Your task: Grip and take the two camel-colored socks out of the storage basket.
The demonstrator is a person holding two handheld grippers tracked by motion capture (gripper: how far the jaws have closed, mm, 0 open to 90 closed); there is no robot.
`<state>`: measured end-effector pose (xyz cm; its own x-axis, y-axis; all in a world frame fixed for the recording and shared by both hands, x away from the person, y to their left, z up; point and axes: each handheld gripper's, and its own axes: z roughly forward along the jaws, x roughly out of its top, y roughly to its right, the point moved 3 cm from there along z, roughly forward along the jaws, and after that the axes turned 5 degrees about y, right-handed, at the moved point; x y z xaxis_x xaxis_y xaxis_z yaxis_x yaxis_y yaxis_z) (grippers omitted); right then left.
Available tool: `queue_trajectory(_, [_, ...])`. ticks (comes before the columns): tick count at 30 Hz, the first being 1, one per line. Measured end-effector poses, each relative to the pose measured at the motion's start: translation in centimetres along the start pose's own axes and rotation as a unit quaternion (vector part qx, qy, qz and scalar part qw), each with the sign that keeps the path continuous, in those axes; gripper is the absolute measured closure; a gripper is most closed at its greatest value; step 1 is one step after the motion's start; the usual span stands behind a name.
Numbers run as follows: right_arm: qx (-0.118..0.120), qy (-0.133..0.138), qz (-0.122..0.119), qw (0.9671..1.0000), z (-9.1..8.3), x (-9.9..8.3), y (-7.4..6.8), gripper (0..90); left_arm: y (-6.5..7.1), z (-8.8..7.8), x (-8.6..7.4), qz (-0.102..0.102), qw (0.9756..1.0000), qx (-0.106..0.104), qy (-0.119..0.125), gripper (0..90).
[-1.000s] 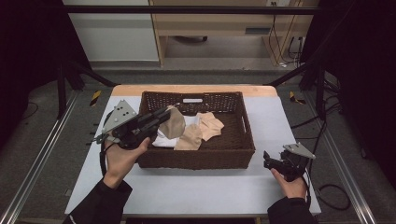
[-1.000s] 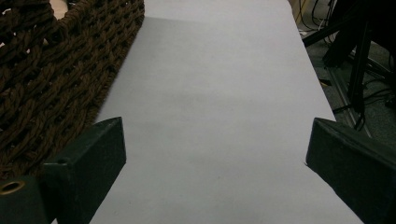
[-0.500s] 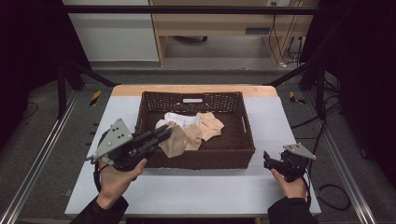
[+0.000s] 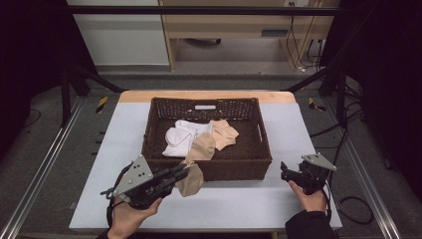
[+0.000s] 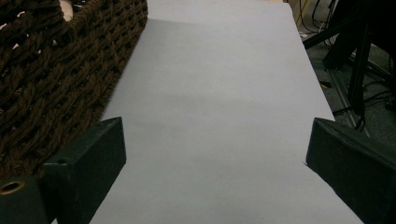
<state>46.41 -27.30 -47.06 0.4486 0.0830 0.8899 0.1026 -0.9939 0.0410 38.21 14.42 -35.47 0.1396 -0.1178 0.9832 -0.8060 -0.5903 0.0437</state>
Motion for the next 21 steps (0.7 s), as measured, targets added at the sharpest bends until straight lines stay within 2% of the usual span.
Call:
queue_trajectory(6, [0.001, 0.0, -0.001, 1.0, -0.1, 0.0, 0.0, 5.2, 0.0, 0.3, -3.1, -0.023, 0.9991, -0.001, -0.036, 82.5])
queue_trajectory(12, [0.002, -0.004, -0.001, 1.0, 0.0, -0.1, -0.1, 5.1, -0.2, 1.0, -5.9, -0.029, 0.9968, 0.006, -0.074, 82.4])
queue_trajectory(21, [0.002, -0.01, -0.008, 0.9999, 0.1, -0.3, -0.2, 5.0, -1.4, 2.7, -9.5, -0.041, 0.9894, 0.017, -0.139, 81.9])
